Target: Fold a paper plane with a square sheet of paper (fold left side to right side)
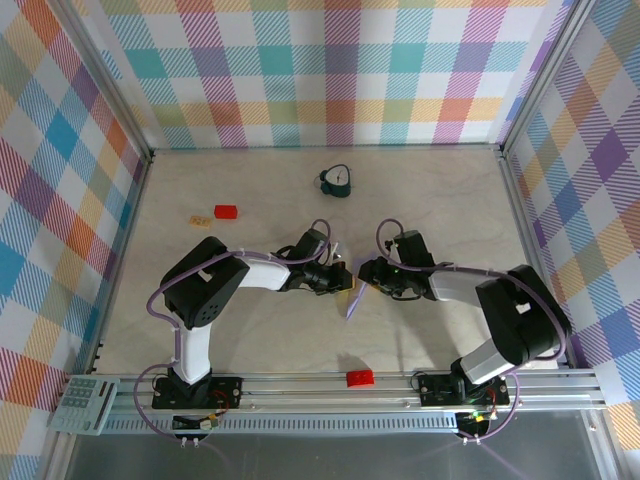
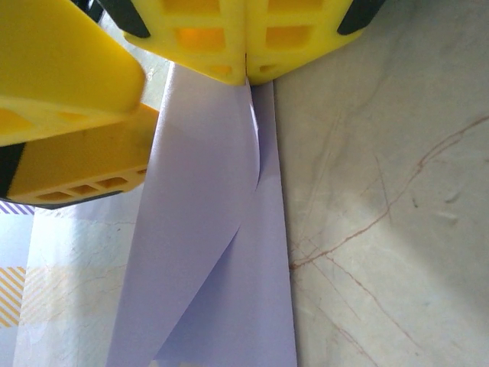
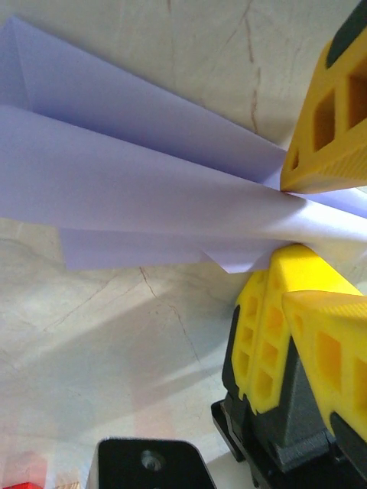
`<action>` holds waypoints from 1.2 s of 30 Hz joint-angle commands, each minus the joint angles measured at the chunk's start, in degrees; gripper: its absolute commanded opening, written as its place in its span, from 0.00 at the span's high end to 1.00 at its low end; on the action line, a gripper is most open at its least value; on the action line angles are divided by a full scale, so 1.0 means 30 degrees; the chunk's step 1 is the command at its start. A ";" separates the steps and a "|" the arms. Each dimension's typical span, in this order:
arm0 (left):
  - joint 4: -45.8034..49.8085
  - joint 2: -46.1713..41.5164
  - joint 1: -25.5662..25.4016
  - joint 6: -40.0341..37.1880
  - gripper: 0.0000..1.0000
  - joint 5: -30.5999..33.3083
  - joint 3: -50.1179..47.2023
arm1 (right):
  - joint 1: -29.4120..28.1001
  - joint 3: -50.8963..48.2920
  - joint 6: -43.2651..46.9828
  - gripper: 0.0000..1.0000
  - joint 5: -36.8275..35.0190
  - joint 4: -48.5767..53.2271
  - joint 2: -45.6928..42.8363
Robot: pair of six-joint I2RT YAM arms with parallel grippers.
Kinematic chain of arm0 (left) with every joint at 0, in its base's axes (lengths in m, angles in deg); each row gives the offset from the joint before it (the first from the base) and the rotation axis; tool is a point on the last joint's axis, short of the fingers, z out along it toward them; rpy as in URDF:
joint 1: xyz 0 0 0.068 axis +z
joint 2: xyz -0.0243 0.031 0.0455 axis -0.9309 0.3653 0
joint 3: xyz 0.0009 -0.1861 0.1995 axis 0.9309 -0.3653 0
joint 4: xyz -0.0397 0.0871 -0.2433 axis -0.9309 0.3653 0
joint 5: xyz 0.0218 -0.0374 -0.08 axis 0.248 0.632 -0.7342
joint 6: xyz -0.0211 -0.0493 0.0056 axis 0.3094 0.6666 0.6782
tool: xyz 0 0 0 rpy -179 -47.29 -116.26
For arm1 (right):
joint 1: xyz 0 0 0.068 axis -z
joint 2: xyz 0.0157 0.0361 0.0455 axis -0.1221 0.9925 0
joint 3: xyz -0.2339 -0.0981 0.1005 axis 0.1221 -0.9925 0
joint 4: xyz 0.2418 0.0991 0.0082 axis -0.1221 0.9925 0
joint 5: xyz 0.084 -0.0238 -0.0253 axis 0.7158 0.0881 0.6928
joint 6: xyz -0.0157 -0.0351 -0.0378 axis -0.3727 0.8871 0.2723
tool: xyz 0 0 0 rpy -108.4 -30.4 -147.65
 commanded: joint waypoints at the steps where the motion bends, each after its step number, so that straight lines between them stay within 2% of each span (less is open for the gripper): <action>1: 0.1490 0.1713 -0.0598 -0.0723 1.00 0.2066 -0.0132 | -0.0100 -0.0144 0.0283 0.62 -0.0379 0.1029 -0.0957; 6: 0.1611 0.1783 -0.0600 -0.0796 1.00 0.2095 -0.0046 | -0.0057 0.0199 0.0787 0.65 -0.0895 0.2360 -0.1756; 14: 0.1697 0.1701 -0.0617 -0.0811 1.00 0.2424 -0.0071 | -0.0071 0.1476 0.1517 0.89 -0.0414 0.2612 -0.1032; 22: 0.1933 0.1505 -0.0613 -0.0812 1.00 0.3025 -0.0236 | -0.0071 0.2269 0.1701 0.92 -0.0135 0.2254 0.0905; 36: 0.2550 0.1526 -0.0598 -0.0752 1.00 0.3948 -0.0324 | -0.0071 0.1863 0.1847 0.91 -0.0637 0.2160 0.1966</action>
